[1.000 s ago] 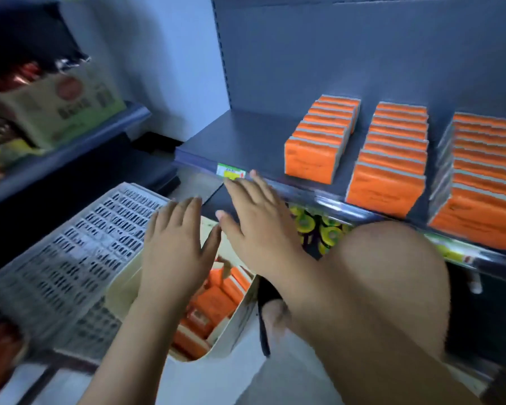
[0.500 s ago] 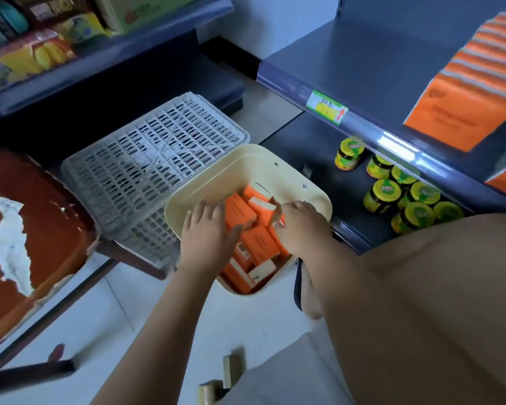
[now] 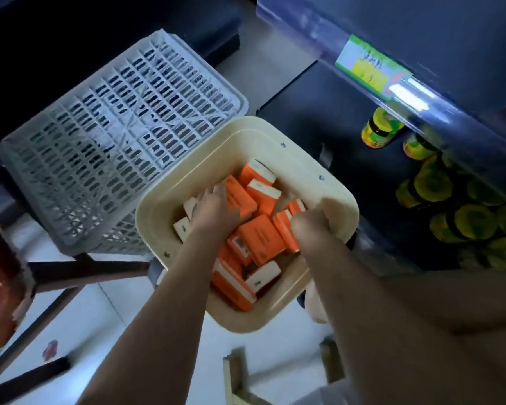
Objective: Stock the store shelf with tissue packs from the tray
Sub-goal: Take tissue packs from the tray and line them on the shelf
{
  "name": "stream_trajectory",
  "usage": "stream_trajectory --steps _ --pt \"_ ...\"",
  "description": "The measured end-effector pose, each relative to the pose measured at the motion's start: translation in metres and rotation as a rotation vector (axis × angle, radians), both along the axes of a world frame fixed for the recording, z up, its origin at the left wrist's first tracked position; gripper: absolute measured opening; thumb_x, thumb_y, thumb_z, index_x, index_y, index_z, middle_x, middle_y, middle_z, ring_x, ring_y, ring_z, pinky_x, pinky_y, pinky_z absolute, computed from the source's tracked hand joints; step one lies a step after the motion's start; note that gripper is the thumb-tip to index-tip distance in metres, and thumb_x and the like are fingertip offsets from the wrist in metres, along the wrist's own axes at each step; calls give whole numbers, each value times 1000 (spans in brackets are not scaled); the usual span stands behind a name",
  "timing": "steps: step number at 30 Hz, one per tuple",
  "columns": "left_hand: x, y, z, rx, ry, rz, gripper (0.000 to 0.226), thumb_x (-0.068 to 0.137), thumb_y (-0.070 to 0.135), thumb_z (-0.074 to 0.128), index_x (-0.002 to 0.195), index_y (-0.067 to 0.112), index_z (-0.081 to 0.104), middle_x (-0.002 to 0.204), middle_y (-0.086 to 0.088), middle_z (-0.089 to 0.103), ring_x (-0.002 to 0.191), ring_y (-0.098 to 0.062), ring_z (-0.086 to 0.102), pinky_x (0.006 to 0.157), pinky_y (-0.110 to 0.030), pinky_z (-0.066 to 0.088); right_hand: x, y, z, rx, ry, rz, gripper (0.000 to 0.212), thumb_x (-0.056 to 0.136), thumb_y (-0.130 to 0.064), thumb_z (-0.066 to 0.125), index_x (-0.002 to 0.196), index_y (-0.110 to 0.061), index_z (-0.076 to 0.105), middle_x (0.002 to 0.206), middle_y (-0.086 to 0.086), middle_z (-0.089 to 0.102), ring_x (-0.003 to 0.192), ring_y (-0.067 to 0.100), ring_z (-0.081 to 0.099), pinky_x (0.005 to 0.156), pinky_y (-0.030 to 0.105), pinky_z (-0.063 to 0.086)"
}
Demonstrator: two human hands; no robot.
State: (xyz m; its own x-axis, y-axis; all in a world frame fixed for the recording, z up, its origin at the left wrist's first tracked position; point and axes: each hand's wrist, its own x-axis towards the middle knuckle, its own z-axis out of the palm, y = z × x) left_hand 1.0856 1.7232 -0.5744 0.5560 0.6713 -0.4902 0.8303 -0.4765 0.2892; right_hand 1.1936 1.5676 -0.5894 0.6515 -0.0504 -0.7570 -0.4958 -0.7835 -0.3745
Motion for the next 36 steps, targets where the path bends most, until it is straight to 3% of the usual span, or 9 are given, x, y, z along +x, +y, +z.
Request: stream_trajectory --steps 5,11,15,19,24,28,30,33,36 --pt "19 20 -27 -60 43 102 80 84 25 69 155 15 34 151 -19 46 140 -38 42 115 -45 36 5 3 -28 -79 -31 250 35 92 -18 57 124 -5 64 124 17 64 111 36 64 92 38 54" --pt "26 17 -43 63 193 -16 71 83 32 66 147 17 41 151 -14 34 138 -40 35 113 -48 32 -7 3 -53 -99 23 459 17 96 -18 59 107 -10 68 103 7 64 103 32 65 84 35 50" --pt "31 22 -47 18 202 -18 69 82 32 73 141 15 43 147 -17 40 137 -41 38 110 -50 36 -14 11 -56 -258 -16 536 23 99 -23 56 118 -14 68 121 9 67 114 31 64 86 36 48" --pt "31 29 -39 -24 96 43 47 84 38 68 123 18 53 122 -13 63 119 -38 57 97 -46 49 -13 17 -53 -408 -102 597 30 99 -14 56 128 -11 63 130 11 62 121 31 61 98 39 52" --pt "21 43 -20 -46 57 -8 50 70 31 81 116 19 66 106 -7 70 103 -32 65 85 -41 54 4 7 -49 -159 -63 378 36 102 -19 54 136 -11 61 139 8 58 128 27 55 72 11 42" --pt "10 36 3 -67 -104 89 30 77 28 84 90 16 60 75 3 54 80 -24 56 69 -33 39 11 4 -19 9 -117 294 13 94 -26 58 102 -19 65 107 3 70 87 24 64 74 31 54" --pt "6 30 16 -132 -222 190 34 75 28 85 94 15 61 81 -1 60 80 -25 58 70 -36 45 18 3 6 111 -107 242 26 90 -24 57 110 -12 68 99 6 72 82 27 70 72 30 61" --pt "2 21 40 -273 -395 287 35 72 29 86 85 19 55 80 -4 62 74 -24 61 65 -35 48 30 -5 49 162 -141 287 26 90 -25 55 103 -7 70 82 12 74 56 16 70 31 10 34" --pt "0 11 76 -429 -572 323 48 66 24 85 104 13 58 89 -10 67 78 -29 67 60 -34 51 28 -11 89 250 -251 287 25 85 -33 59 98 -14 68 84 6 73 72 21 73 50 17 43"
